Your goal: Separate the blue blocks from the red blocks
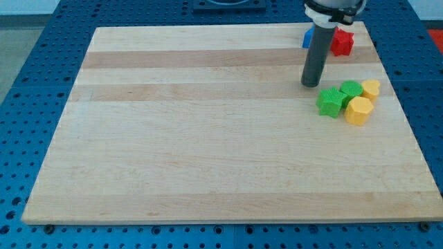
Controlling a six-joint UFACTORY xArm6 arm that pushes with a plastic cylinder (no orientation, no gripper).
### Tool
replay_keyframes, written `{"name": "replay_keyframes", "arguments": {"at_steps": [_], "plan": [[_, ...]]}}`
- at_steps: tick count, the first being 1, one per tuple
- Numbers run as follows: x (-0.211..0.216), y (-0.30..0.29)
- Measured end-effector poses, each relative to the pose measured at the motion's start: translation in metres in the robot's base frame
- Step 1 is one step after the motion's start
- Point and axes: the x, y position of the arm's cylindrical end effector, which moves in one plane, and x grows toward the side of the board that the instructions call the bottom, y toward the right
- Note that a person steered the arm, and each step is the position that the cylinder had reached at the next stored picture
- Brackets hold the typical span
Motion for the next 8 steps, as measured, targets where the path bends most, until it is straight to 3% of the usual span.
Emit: {"name": "replay_keyframes", "arguments": {"at_steps": [7, 8], "plan": [[-0.019, 0.108], [-0.038, 0.116]]}}
